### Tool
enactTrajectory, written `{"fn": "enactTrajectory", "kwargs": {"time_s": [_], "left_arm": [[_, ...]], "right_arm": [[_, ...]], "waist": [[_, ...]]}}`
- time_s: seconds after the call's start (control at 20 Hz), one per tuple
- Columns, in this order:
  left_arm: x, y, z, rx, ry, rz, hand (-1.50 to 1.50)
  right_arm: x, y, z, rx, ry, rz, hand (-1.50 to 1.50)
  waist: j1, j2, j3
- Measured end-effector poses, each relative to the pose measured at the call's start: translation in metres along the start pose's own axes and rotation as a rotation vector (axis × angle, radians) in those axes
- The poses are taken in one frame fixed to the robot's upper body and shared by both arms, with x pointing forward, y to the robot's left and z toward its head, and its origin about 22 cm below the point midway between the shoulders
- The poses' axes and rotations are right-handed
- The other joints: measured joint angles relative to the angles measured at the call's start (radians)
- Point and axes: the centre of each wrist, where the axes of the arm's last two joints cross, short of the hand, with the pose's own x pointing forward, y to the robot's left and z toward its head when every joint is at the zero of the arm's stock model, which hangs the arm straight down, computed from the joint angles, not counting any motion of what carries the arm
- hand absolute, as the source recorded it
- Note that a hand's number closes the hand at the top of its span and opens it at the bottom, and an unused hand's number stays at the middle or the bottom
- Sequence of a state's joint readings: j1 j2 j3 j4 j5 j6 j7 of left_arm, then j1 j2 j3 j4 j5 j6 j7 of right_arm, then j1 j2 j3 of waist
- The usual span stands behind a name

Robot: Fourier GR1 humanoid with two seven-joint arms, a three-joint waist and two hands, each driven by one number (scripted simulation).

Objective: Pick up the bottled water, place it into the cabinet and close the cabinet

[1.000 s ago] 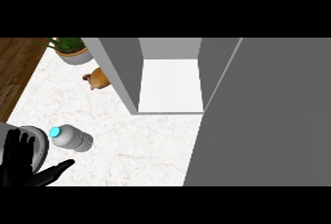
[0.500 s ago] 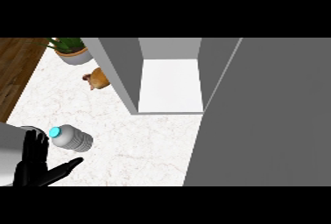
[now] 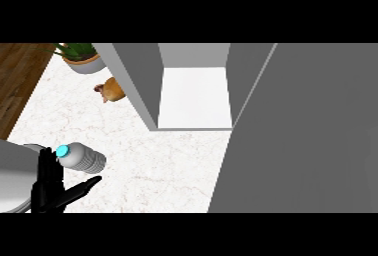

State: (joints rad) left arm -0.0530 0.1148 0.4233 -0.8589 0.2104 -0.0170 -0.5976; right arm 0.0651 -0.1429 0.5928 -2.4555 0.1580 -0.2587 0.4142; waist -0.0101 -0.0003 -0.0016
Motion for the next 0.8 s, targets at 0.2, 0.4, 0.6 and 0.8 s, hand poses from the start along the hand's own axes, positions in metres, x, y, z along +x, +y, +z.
{"fn": "enactTrajectory", "kwargs": {"time_s": [0.2,0.4,0.6,0.8], "left_arm": [[-0.009,0.0,-0.005,0.013,-0.021,0.018,-1.5],[-0.017,-0.007,-0.014,0.039,-0.054,0.039,-1.5],[-0.017,-0.018,-0.024,0.036,-0.081,0.065,1.5],[-0.018,-0.022,-0.03,-0.011,-0.092,0.104,1.5]], "right_arm": [[-0.002,-0.004,0.004,-0.003,0.006,0.023,-1.5],[-0.003,0.0,0.003,0.001,0.003,0.008,-1.5],[-0.001,0.0,0.003,0.004,0.003,0.015,-1.5],[-0.001,0.003,0.004,0.007,0.009,0.004,-1.5]], "waist": [[-0.001,0.0,0.0],[-0.004,0.001,0.0],[-0.005,0.0,0.0],[-0.005,0.001,0.0]]}}
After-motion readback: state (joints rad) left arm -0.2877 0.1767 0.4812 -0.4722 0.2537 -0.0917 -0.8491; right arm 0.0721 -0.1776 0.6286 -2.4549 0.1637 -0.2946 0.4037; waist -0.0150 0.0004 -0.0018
